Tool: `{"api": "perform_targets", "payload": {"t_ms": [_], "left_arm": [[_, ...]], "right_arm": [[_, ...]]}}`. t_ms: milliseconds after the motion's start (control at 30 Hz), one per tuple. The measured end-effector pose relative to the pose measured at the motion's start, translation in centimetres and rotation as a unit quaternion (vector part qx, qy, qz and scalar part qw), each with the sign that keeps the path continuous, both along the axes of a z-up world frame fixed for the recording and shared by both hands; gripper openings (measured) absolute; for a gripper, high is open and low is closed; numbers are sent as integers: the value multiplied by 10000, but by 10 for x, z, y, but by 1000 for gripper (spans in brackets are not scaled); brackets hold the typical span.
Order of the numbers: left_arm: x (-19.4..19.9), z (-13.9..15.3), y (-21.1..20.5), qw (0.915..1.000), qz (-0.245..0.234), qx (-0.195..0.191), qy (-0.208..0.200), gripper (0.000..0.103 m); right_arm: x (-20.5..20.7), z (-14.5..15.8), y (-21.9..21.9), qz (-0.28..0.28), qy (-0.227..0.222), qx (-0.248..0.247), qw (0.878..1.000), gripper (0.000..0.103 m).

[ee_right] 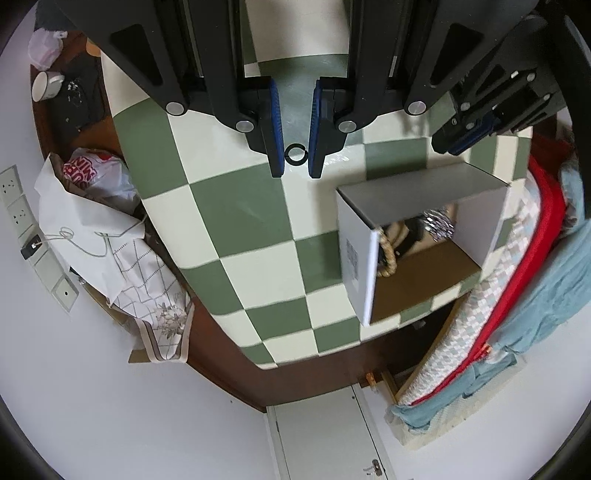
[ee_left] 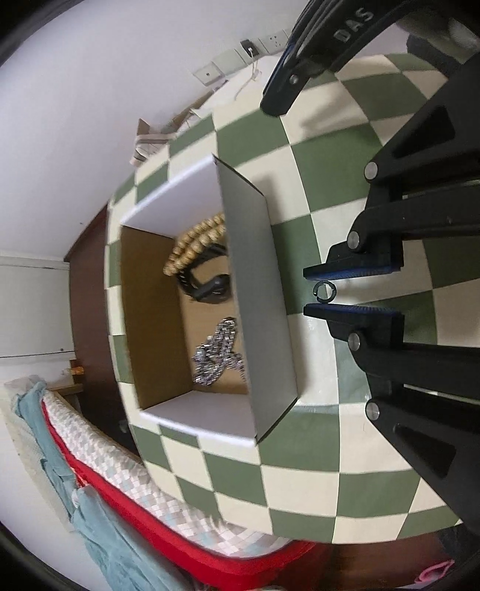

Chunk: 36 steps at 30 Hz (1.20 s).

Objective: Organize jewelry
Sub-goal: 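Lower the black ring into the box and open the right tool, then withdraw both open tools from the box and raise them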

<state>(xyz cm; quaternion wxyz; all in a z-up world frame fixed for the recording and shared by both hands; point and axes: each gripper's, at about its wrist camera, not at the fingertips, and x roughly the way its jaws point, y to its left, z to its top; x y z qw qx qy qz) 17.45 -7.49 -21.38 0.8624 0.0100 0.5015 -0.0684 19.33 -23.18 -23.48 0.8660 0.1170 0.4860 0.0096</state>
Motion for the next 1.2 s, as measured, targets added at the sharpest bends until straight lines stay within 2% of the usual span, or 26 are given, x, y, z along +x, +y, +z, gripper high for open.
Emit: {"api": "perform_targets", "payload": {"t_ms": [200,267,400,500,667,833,867,900,933,967,1000,1100,1133,1200], "left_arm": [[9,48,18,9991,78,-297,-285,10],[25,61,30,9983,183,-467,-285,10],[67,65,51,9976,358,-590,-112,10],[94,59,62,9970,425,-646,90,10],[130,52,74,9951,453,-795,386,11],[147,51,77,9938,528,-778,590,14],[147,52,77,9941,536,-737,596,19],[148,53,77,9944,542,-690,587,29],[148,55,77,9950,569,-624,536,36],[147,58,78,9954,613,-570,471,55],[145,60,80,9955,660,-550,411,69],[137,69,87,9950,840,-469,277,74],[136,71,89,9949,876,-430,258,75],[128,77,92,9948,975,-235,162,92]], "right_arm": [[12,36,13,238,-249,284,9990,14],[21,46,20,365,-307,328,9983,14],[59,61,41,681,-327,344,9965,14],[91,57,52,812,-122,451,9956,14],[140,36,66,1087,480,830,9894,14],[162,22,69,1096,919,1153,9830,15],[164,21,68,1083,977,1221,9817,18],[165,20,68,1084,1008,1262,9809,21],[164,20,67,1070,1023,1292,9805,31],[163,22,65,1039,1018,1289,9809,35],[161,24,63,1028,991,1298,9812,36],[157,31,58,982,956,1215,9831,39],[154,35,56,967,909,1150,9845,45],[149,41,53,918,874,997,9869,55]]}}
